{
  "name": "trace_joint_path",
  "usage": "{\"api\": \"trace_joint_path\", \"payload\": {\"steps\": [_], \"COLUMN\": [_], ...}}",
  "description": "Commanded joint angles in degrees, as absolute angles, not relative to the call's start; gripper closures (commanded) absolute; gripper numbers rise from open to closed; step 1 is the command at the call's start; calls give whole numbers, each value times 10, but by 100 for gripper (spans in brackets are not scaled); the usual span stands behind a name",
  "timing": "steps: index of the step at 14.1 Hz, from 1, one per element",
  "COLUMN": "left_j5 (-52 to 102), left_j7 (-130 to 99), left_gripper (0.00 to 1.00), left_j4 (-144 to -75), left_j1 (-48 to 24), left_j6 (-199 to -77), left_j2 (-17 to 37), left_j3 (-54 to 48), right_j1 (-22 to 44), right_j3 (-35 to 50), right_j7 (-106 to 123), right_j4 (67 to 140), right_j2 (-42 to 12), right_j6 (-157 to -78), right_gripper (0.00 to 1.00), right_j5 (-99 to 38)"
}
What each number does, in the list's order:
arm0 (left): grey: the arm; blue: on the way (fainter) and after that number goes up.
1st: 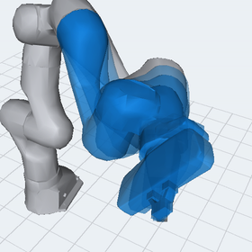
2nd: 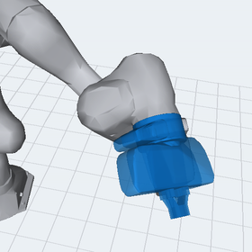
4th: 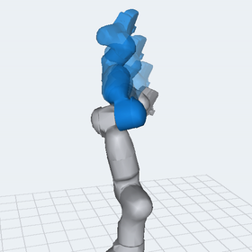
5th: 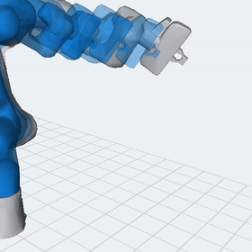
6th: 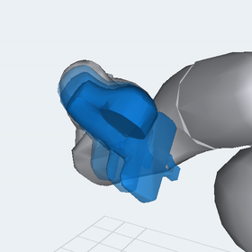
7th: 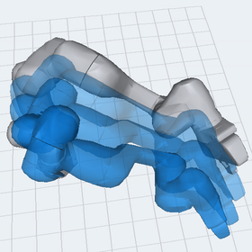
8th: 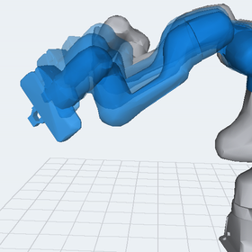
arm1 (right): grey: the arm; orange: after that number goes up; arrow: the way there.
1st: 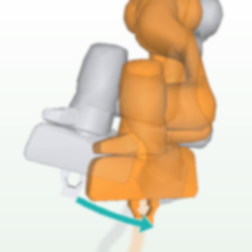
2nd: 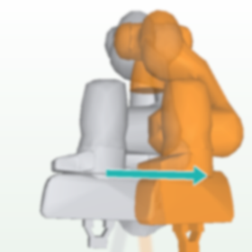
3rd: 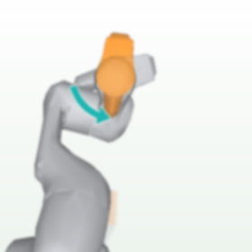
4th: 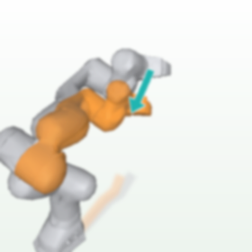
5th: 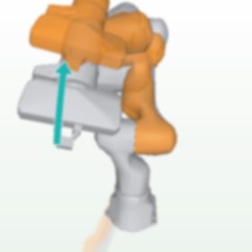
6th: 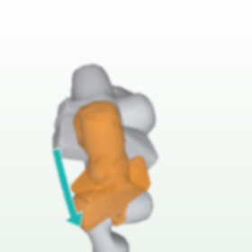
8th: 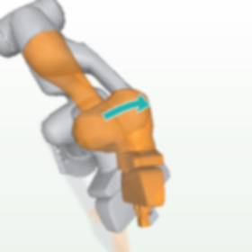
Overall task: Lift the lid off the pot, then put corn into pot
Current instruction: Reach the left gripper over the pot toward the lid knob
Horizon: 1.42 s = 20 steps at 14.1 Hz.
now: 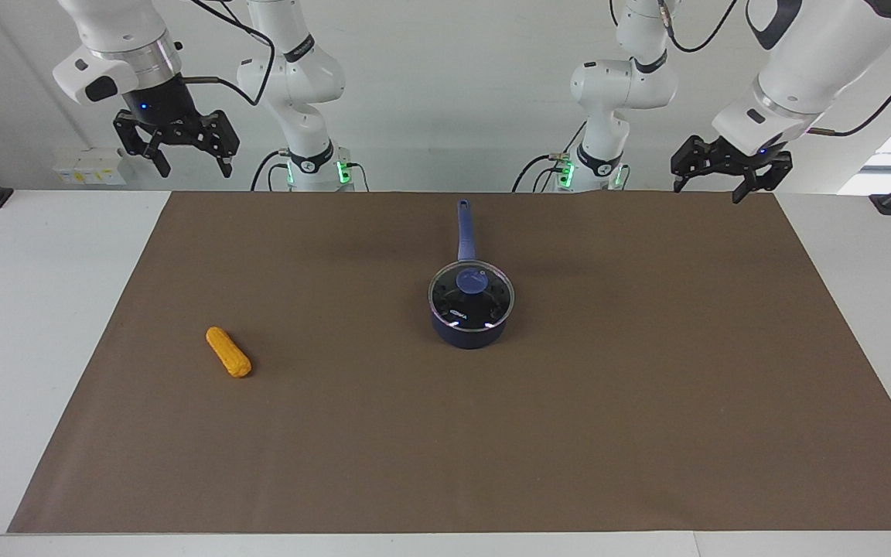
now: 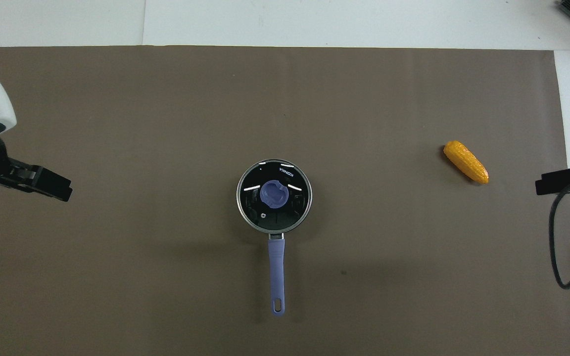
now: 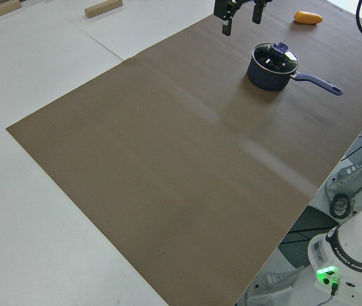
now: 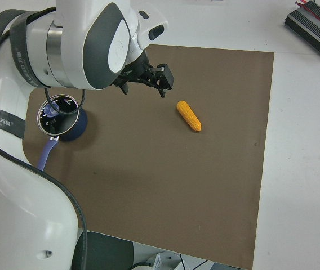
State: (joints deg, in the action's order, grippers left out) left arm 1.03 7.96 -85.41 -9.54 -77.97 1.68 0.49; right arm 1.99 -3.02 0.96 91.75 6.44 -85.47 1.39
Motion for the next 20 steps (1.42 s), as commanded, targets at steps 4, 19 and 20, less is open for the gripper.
{"api": "trace_joint_path", "payload": {"steps": [4, 19, 20], "left_j5": [6, 21, 21], "left_j7": [-6, -217, -233], "left_gripper": [0, 0, 0], "left_j4": [-907, -936, -936], "left_j1": [-170, -312, -321], "left_j6": [-851, -1011, -1028], "left_j2": [18, 112, 124], "left_j3": [11, 11, 11], "right_j1": [16, 16, 16], "right_j3": [-28, -28, -28], "right_j7": [25, 26, 26], "right_j4": [933, 937, 938], "right_j2": [80, 83, 83], "right_j6": [-848, -848, -848], "right_gripper": [0, 0, 0], "right_j5": [12, 12, 12]}}
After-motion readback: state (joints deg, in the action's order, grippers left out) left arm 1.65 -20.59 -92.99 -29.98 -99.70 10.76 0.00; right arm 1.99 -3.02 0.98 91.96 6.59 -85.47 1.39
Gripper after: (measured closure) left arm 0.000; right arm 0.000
